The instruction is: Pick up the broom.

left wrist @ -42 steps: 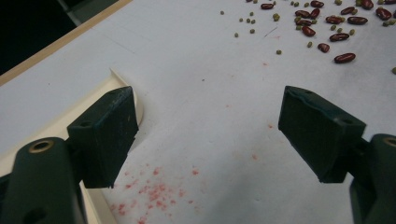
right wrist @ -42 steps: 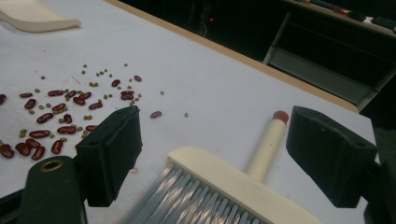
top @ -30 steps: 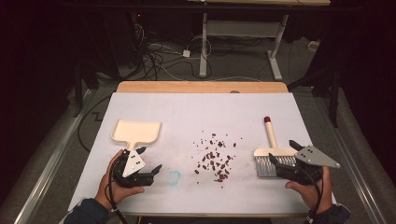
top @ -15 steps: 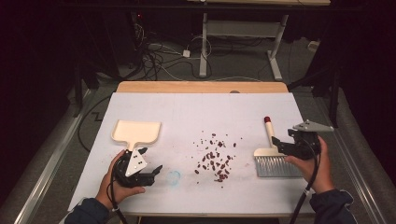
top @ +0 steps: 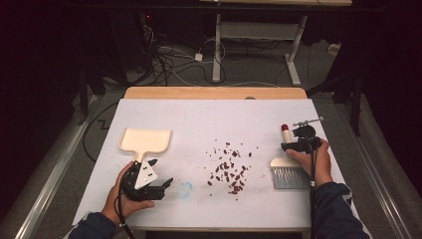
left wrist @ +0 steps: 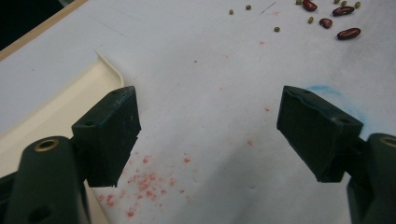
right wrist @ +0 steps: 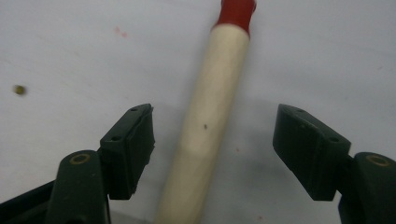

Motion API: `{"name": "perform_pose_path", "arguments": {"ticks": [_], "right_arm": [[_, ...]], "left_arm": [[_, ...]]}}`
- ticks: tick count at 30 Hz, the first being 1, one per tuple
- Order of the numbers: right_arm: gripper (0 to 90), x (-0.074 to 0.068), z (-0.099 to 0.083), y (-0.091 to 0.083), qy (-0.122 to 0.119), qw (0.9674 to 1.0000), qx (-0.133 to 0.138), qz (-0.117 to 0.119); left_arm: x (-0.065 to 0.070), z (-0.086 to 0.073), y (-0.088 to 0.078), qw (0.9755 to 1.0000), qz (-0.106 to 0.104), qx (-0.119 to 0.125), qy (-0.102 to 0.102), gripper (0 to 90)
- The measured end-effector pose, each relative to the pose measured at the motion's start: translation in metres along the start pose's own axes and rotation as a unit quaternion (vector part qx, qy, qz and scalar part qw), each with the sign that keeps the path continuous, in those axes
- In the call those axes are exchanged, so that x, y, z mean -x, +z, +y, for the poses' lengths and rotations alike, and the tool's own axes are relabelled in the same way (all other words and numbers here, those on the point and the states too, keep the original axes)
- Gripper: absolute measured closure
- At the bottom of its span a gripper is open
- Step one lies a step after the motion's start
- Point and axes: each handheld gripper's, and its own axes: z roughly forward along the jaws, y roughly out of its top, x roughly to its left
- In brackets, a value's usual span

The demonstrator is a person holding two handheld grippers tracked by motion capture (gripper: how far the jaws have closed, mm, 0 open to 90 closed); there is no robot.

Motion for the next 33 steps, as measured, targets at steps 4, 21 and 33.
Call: {"name": "perform_pose_path", "arguments": {"ticks": [4, 21, 33], "right_arm": [[36.2, 0.002, 0.004, 0.006, 0.016, 0.9999, -0.004, 0.004], [69.8, -0.006, 0.006, 0.006, -0.005, 0.9997, 0.009, 0.024], [69.9, -0.001, 0.003, -0.007, -0.01, 0.9981, 0.051, 0.034]], "left_arm": [[0.0, -0.001, 0.0, 1.0, -0.001, -0.001, 0.001, 20.7], [0.002, 0.0, 0.002, 0.9999, -0.005, -0.009, 0.007, 21.2], [0.001, -0.001, 0.0, 0.9999, -0.003, -0.01, 0.006, 21.4]]}}
